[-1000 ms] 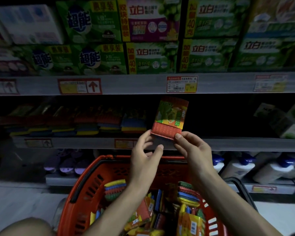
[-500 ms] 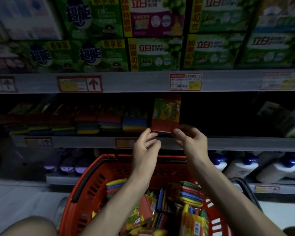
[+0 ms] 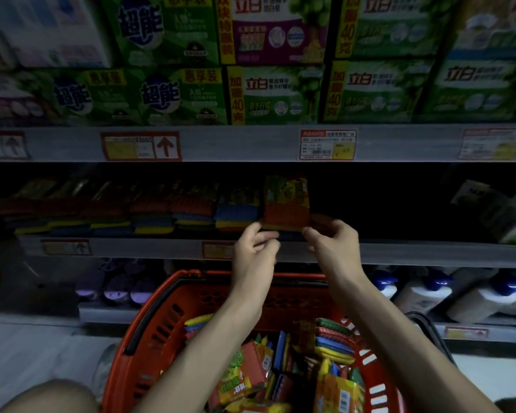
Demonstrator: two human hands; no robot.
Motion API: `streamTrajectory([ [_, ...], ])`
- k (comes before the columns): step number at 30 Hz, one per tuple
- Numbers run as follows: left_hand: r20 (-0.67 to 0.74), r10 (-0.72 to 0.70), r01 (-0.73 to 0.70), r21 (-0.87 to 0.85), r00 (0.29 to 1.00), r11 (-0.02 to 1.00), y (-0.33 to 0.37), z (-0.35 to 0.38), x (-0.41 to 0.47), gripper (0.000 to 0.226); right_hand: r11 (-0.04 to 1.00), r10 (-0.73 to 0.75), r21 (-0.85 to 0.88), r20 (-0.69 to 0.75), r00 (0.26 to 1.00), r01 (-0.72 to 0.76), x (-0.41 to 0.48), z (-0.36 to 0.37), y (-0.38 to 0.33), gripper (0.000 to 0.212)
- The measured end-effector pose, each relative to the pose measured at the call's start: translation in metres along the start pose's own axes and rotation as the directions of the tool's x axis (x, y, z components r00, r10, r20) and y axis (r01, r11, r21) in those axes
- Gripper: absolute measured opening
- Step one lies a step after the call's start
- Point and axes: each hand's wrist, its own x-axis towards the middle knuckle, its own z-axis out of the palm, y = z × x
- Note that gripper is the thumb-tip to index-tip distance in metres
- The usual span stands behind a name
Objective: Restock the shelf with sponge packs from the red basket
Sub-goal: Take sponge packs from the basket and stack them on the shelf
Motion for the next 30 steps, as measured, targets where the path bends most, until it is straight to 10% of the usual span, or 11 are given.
streamTrajectory([
  [30, -0.008, 0.031, -0.03, 0.071, 0.999, 0.997, -0.015, -0.009, 0.003, 0.045, 0.965, -0.112, -0.233, 0.055, 0.992, 0.122, -0.012, -0.008, 0.001, 0.033],
])
